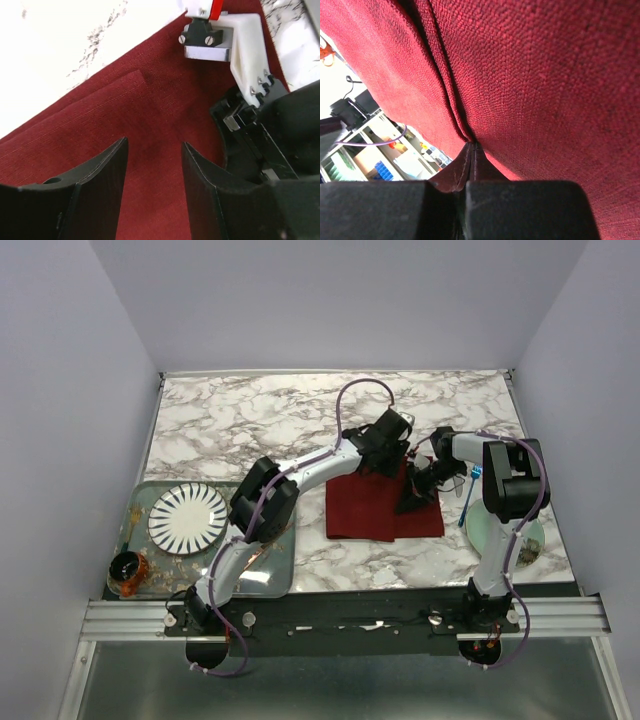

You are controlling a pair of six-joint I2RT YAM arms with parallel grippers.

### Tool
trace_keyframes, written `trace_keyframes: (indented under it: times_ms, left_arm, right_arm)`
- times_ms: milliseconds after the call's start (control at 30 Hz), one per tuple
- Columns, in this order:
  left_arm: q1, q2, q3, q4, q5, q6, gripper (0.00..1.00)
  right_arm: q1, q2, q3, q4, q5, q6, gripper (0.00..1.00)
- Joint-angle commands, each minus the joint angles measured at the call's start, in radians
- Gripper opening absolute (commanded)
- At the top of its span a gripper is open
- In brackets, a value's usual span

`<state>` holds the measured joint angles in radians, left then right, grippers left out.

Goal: Fold the napkin into a case and place the utensils inside
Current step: Smooth out the square-folded napkin at the center of the board.

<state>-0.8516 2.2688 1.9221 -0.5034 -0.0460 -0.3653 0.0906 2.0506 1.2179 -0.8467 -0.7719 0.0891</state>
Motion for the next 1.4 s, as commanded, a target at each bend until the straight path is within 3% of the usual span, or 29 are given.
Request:
trace_keyframes:
  times_ms: [0, 400, 533, 633, 867, 1000, 1033, 1067, 1167, 1367]
  left_arm:
    - [-0.012, 0.061, 0.038, -0.014, -0.037, -0.018, 0.57]
    - [-0.027, 0.109, 0.057, -0.027, -0.054, -0.032, 0.50]
    - [-0.026, 0.115, 0.070, -0.029, -0.063, -0.018, 0.39]
    - [-0.024, 0.127, 0.096, -0.035, -0.058, -0.003, 0.23]
    - [-0.010, 0.155, 0.152, -0.047, -0.066, 0.019, 0.00]
    - [0.003, 0.163, 0.179, -0.052, -0.061, 0.022, 0.00]
    - [0.009, 0.159, 0.183, -0.052, -0.061, 0.011, 0.06]
    - [0.011, 0.150, 0.183, -0.050, -0.064, 0.005, 0.25]
    - [0.011, 0.132, 0.175, -0.034, -0.075, -0.012, 0.39]
    - [0.005, 0.153, 0.195, -0.035, -0.077, -0.021, 0.42]
  right_arm:
    - [0.006, 0.029, -0.014, 0.018, 0.029, 0.009, 0.01]
    - [0.006, 0.043, -0.018, 0.020, 0.029, 0.015, 0.01]
    - [0.006, 0.045, -0.023, 0.021, 0.036, 0.014, 0.01]
    - [0.006, 0.045, -0.024, 0.021, 0.039, 0.014, 0.01]
    - [0.006, 0.040, -0.034, 0.026, 0.045, 0.012, 0.01]
    - [0.005, 0.043, -0.034, 0.028, 0.045, 0.014, 0.01]
    - [0.005, 0.043, -0.032, 0.026, 0.046, 0.012, 0.01]
    - [0.006, 0.043, -0.032, 0.026, 0.045, 0.012, 0.01]
    - [0.006, 0.043, -0.032, 0.028, 0.045, 0.014, 0.01]
    - [0.006, 0.046, -0.027, 0.026, 0.043, 0.015, 0.01]
